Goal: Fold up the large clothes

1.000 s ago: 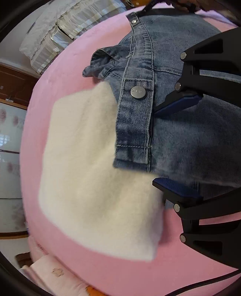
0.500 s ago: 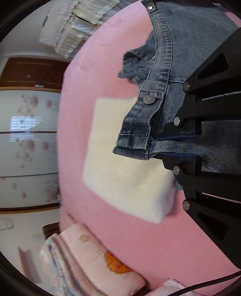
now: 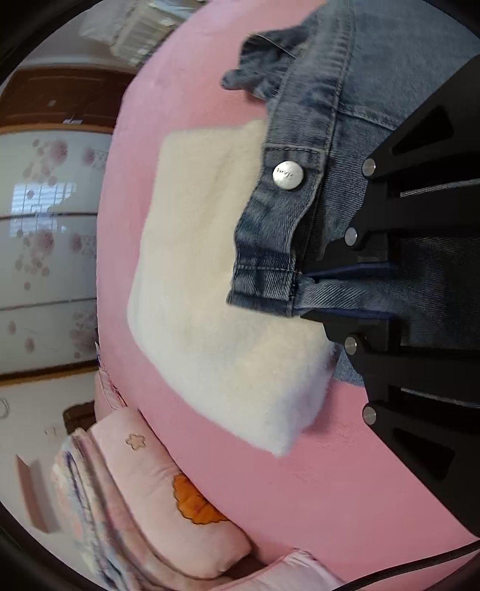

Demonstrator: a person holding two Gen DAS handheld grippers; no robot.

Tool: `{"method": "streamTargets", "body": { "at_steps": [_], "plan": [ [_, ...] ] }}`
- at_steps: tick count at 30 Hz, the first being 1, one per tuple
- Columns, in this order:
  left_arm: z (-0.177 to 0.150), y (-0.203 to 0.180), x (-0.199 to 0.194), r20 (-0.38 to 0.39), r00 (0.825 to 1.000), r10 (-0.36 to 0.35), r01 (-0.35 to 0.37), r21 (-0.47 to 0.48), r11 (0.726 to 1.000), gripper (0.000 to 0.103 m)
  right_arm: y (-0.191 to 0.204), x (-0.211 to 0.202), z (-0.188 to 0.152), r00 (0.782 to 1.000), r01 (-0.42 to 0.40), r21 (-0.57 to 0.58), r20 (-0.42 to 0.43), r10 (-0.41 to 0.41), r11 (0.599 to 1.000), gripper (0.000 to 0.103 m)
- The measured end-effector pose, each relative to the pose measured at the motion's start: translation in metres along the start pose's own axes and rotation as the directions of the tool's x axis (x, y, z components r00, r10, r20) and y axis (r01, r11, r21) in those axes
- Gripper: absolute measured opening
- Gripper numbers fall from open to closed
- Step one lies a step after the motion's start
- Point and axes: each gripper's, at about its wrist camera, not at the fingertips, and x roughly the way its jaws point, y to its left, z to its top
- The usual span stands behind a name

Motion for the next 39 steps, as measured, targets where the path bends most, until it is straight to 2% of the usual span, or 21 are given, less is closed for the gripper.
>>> {"method": "streamTargets", "body": {
  "at_steps": [3, 4, 5, 7, 9, 12, 15, 17, 18, 19, 21, 22, 23, 25, 26, 27, 28, 29, 33, 34, 39],
  "plan": [
    [0.001, 0.01, -0.036, 0.043, 0.998, 0.035, -0.034, -0.021, 0.999, 0.02, -0.001, -0.037, -0.006, 0.998, -0.044, 0.015, 0.053, 0.044, 0.999, 0.037],
    [-0.001, 0.011, -0.049, 0.063, 0.998, 0.021, -0.019, -0.025, 1.0, 0.021, 0.002, -0.046, -0.01, 0.996, -0.06, 0.008, 0.06, 0.059, 0.998, 0.037],
    [-0.005, 0.006, -0.066, 0.078, 0.996, -0.033, 0.035, -0.026, 0.999, 0.024, 0.01, -0.056, -0.015, 0.994, -0.081, -0.011, 0.066, 0.081, 0.997, 0.037],
    [-0.015, -0.008, -0.084, 0.054, 0.987, -0.149, 0.15, -0.005, 0.989, 0.049, 0.037, -0.068, -0.029, 0.988, -0.129, -0.059, 0.072, 0.134, 0.99, 0.037],
    [-0.029, -0.03, -0.094, 0.001, 0.969, -0.248, 0.247, 0.023, 0.969, 0.065, 0.075, -0.078, -0.045, 0.978, -0.192, -0.121, 0.062, 0.2, 0.974, 0.037],
    [-0.057, -0.065, -0.097, -0.068, 0.947, -0.315, 0.319, 0.06, 0.946, 0.066, 0.128, -0.08, -0.067, 0.953, -0.29, -0.192, 0.025, 0.3, 0.937, 0.037],
    [-0.081, -0.087, -0.081, -0.119, 0.955, -0.271, 0.283, 0.108, 0.953, 0.066, 0.17, -0.067, -0.089, 0.939, -0.337, -0.241, -0.023, 0.342, 0.91, 0.037],
    [-0.091, -0.09, -0.065, -0.135, 0.973, -0.19, 0.209, 0.148, 0.967, 0.066, 0.181, -0.049, -0.098, 0.947, -0.322, -0.254, -0.071, 0.314, 0.912, 0.037],
    [-0.095, -0.088, -0.056, -0.127, 0.983, -0.136, 0.157, 0.173, 0.972, 0.067, 0.18, -0.04, -0.1, 0.955, -0.297, -0.255, -0.087, 0.284, 0.92, 0.037],
    [-0.097, -0.082, -0.051, -0.116, 0.986, -0.118, 0.137, 0.181, 0.974, 0.067, 0.171, -0.031, -0.101, 0.966, -0.259, -0.251, -0.091, 0.244, 0.933, 0.035],
    [-0.097, -0.068, -0.048, -0.093, 0.99, -0.11, 0.125, 0.182, 0.975, 0.067, 0.137, -0.023, -0.099, 0.984, -0.179, -0.217, -0.064, 0.169, 0.96, 0.034],
    [-0.096, -0.061, -0.046, -0.086, 0.993, -0.084, 0.099, 0.186, 0.977, 0.071, 0.116, -0.023, -0.096, 0.992, -0.127, -0.197, -0.048, 0.119, 0.972, 0.033],
    [-0.095, -0.052, -0.044, -0.091, 0.992, -0.091, 0.106, 0.18, 0.978, 0.077, 0.095, -0.023, -0.095, 0.997, -0.078, -0.176, -0.033, 0.073, 0.981, 0.033],
    [-0.095, -0.038, -0.042, -0.092, 0.991, -0.102, 0.116, 0.162, 0.98, 0.079, 0.043, -0.023, -0.093, 0.999, 0.043, -0.122, -0.007, -0.044, 0.992, 0.033],
    [-0.096, -0.03, -0.04, -0.088, 0.994, -0.07, 0.083, 0.16, 0.984, 0.08, 0.017, -0.022, -0.094, 0.997, 0.07, -0.089, -0.012, -0.071, 0.994, 0.027],
    [-0.097, -0.023, -0.038, -0.089, 0.994, -0.062, 0.075, 0.152, 0.986, 0.081, -0.005, -0.022, -0.095, 1.0, -0.005, -0.046, -0.03, 0.003, 0.999, 0.019],
    [-0.098, -0.016, -0.038, -0.094, 0.993, -0.077, 0.089, 0.133, 0.987, 0.081, -0.017, -0.022, -0.095, 0.998, -0.037, -0.019, -0.041, 0.036, 0.999, 0.005],
    [-0.098, -0.012, -0.039, -0.098, 0.992, -0.084, 0.095, 0.118, 0.988, 0.081, -0.025, -0.023, -0.095, 0.998, -0.043, -0.006, -0.05, 0.043, 0.999, 0.0],
    [-0.1, -0.004, -0.044, -0.107, 0.992, -0.069, 0.082, 0.115, 0.99, 0.081, -0.012, -0.025, -0.094, 0.998, 0.015, -0.07, -0.057, -0.019, 0.997, 0.001],
    [-0.098, -0.001, -0.042, -0.109, 0.992, -0.061, 0.075, 0.122, 0.99, 0.081, -0.007, -0.026, -0.094, 0.998, 0.033, -0.083, -0.056, -0.038, 0.996, 0.004],
    [-0.099, -0.006, -0.056, -0.14, 0.989, -0.048, 0.066, 0.126, 0.99, 0.081, 0.006, -0.031, -0.099, 0.995, 0.077, -0.082, -0.055, -0.081, 0.994, 0.006]
  ]
}}
